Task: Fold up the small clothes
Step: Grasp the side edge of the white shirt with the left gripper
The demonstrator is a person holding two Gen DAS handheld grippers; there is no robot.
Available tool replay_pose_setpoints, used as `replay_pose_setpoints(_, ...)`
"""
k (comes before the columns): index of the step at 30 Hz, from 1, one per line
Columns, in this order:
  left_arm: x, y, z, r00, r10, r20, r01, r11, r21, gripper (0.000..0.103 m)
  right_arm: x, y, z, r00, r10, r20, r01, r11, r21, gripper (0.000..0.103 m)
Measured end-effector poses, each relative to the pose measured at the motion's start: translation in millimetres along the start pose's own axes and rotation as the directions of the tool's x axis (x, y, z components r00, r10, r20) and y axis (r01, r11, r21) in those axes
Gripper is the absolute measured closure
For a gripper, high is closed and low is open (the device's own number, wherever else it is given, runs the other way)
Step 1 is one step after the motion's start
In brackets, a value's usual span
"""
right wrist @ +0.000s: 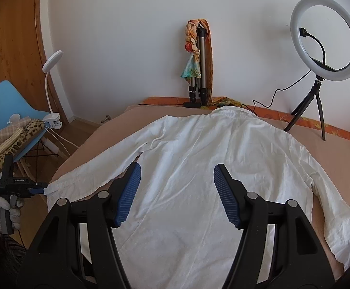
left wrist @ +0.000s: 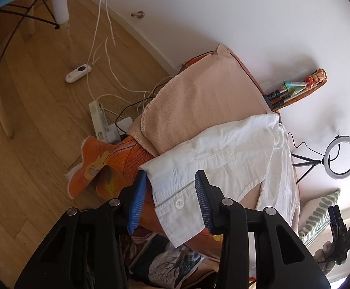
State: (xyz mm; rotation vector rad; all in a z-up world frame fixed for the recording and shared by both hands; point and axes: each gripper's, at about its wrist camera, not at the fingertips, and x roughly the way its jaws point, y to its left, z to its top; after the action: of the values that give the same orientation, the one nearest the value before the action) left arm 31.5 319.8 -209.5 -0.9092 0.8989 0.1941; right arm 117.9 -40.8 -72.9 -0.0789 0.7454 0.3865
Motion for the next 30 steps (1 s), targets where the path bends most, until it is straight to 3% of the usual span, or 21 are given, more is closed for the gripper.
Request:
replay_pose_setpoints(2, 1.6, -2.9, 0.1, 1.000, 0.002, 0.006, -0.002, 1.000, 0.010, 0.080, -0.4, -3.7, 0.2, 1.000, -0.004, 0.000, 0.004, 1.000, 0.007, 0.037)
replay_pose_setpoints(8, 12.8, -8.0, 3.8, 1.000, 0.014, -0.015, -0.014, 0.999, 0.033, 0.081, -1.9, -12.7, -0.3, 1.000, -0.008, -0.002, 0.008, 0.999, 0.031, 0.037)
replay_pose_setpoints(11, 14.9, -12.0, 4.3, 0.999, 0.050, 0.017, -0.051, 0.996, 0.068, 0.085, -2.2, -12.5, -0.5, 1.000, -0.005, -0.001, 0.005, 1.000, 0.023, 0.037)
replay_pose_setpoints(13, 12.1, -17.1, 2.8, 0.998, 0.023, 0.053, -0.028, 0.995, 0.098, 0.103, -1.5, -11.7, -0.7, 1.000, -0.005, -0.006, 0.005, 1.000, 0.021, 0.037)
replay_pose_setpoints(15, 4.5, -26.3, 1.5, 0.996, 0.004, 0.094, -0.017, 0.990, 0.139, 0.103, 1.5, -13.0, 0.0, 1.000, 0.000, -0.022, 0.001, 1.000, 0.026, 0.037)
replay_pose_setpoints(19, -20.7, -57.6, -5.0, 0.981, -0.107, 0.162, 0.064, 0.966, 0.250, 0.103, 16.0, -19.1, 6.5, 0.995, 0.031, -0.090, -0.027, 0.999, 0.045, 0.037)
replay_pose_setpoints(24, -45.5, -112.5, -27.4, 0.948, -0.267, 0.173, 0.168, 0.883, 0.438, 0.103, 55.9, -26.7, 19.9, 0.964, 0.107, -0.242, -0.093, 0.993, 0.070, 0.037)
replay_pose_setpoints(30, -47.7, -164.2, -70.4, 0.915, -0.403, 0.031, 0.301, 0.729, 0.614, 0.103, 122.8, -26.3, 62.9, 0.891, 0.214, -0.402, -0.171, 0.975, 0.139, 0.037)
